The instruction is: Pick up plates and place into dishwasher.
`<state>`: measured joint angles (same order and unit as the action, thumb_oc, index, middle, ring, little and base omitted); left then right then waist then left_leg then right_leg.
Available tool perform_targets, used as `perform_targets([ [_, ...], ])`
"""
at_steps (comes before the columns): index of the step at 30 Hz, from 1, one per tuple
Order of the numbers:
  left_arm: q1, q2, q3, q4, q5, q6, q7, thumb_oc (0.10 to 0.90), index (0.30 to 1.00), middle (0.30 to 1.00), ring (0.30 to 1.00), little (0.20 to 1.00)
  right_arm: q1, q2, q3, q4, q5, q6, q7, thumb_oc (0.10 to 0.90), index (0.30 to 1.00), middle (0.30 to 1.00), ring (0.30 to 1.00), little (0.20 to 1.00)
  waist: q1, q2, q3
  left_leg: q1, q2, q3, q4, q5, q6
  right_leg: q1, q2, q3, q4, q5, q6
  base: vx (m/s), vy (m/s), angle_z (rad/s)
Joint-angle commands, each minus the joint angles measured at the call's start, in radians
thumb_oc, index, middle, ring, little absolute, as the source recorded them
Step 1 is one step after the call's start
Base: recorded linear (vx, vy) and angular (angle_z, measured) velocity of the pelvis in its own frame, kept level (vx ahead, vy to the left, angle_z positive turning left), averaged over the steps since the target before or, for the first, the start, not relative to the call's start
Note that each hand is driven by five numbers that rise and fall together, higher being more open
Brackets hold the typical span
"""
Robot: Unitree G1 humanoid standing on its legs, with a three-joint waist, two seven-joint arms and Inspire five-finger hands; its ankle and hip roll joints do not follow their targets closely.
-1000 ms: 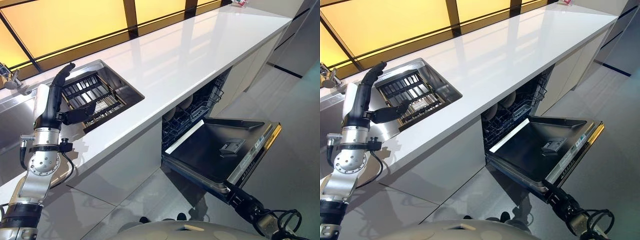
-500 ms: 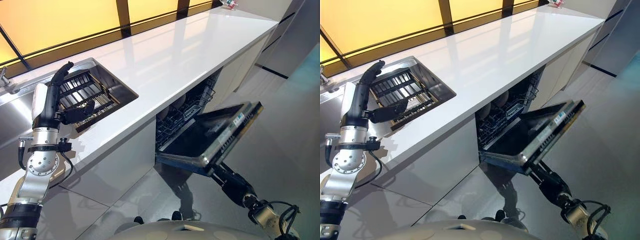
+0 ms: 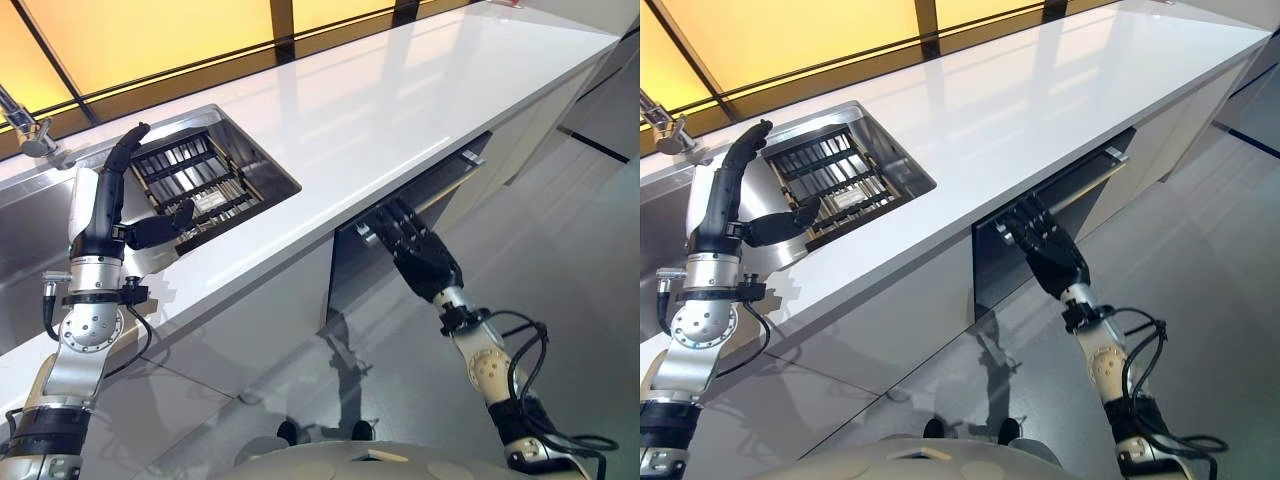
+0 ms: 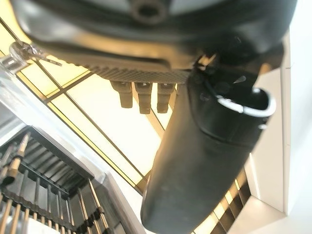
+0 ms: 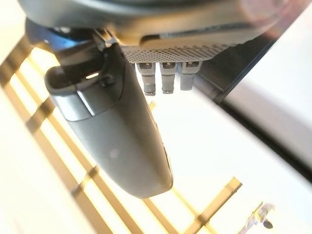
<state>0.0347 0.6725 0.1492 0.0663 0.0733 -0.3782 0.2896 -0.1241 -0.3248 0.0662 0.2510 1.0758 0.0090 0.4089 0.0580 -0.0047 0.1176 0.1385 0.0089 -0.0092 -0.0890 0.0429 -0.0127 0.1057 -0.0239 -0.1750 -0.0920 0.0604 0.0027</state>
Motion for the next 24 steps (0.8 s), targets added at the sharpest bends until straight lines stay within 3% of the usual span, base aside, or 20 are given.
perform_targets([
  [1, -0.129, 0.029, 0.020, 0.016, 0.001, -0.090, 0.063, 0.800, 0.900, 0.900, 0.900, 0.900, -0.078, -0.001, -0.030, -0.108, 0.001, -0.093, 0.032, 0.800, 0.900, 0.900, 0.900, 0.900, -0.018, 0.011, -0.071, 0.009, -0.056, 0.063, 0.028, -0.114, 0.039, 0.024, 0.022, -0.015, 0.092, -0.151, 0.048, 0.00, 0.000, 0.00],
  [7, -0.116, 0.020, 0.025, 0.012, -0.002, -0.089, 0.068, 0.800, 0.900, 0.900, 0.900, 0.900, -0.060, -0.013, -0.053, -0.083, -0.044, -0.141, -0.065, 0.800, 0.900, 0.900, 0.900, 0.900, -0.022, 0.010, -0.070, 0.010, -0.058, 0.068, 0.024, -0.115, 0.039, 0.025, 0.026, -0.010, 0.072, -0.139, 0.047, 0.00, 0.000, 0.00],
  [11, -0.083, 0.002, 0.048, -0.005, 0.004, -0.082, 0.090, 0.800, 0.900, 0.900, 0.900, 0.900, -0.029, -0.013, -0.087, -0.092, -0.188, -0.235, -0.217, 0.800, 0.900, 0.900, 0.900, 0.900, -0.036, 0.013, -0.068, 0.013, -0.054, 0.084, 0.010, -0.110, 0.036, 0.024, 0.033, 0.002, 0.043, -0.120, 0.051, 0.01, 0.022, -0.06],
  [16, -0.021, -0.040, 0.097, -0.021, -0.004, -0.086, 0.122, 0.800, 0.900, 0.900, 0.900, 0.900, 0.033, -0.004, -0.119, -0.166, -0.469, -0.342, -0.404, 0.800, 0.900, 0.900, 0.900, 0.900, -0.071, 0.015, -0.064, 0.009, -0.049, 0.113, 0.007, -0.109, 0.037, 0.002, 0.040, 0.033, 0.057, -0.119, 0.053, 0.00, 0.028, -0.13],
  [20, 0.007, -0.077, 0.120, -0.021, -0.083, -0.108, 0.102, 0.800, 0.900, 0.900, 0.900, 0.900, 0.077, 0.005, -0.143, -0.177, -0.535, -0.312, -0.437, 0.800, 0.900, 0.900, 0.900, 0.900, -0.101, 0.013, -0.057, 0.010, -0.053, 0.125, 0.006, -0.113, 0.043, -0.006, 0.049, 0.079, 0.043, -0.104, 0.053, 0.00, 0.041, -0.26],
  [24, 0.021, -0.174, 0.146, -0.032, -0.330, -0.141, -0.008, 0.800, 0.900, 0.900, 0.900, 0.900, 0.146, 0.059, -0.171, -0.130, -0.492, -0.250, -0.393, 0.800, 0.900, 0.900, 0.900, 0.900, -0.132, 0.011, -0.052, 0.011, -0.050, 0.140, 0.003, -0.117, 0.047, -0.021, 0.053, 0.116, 0.056, -0.103, 0.059, 0.01, 0.034, -0.17],
])
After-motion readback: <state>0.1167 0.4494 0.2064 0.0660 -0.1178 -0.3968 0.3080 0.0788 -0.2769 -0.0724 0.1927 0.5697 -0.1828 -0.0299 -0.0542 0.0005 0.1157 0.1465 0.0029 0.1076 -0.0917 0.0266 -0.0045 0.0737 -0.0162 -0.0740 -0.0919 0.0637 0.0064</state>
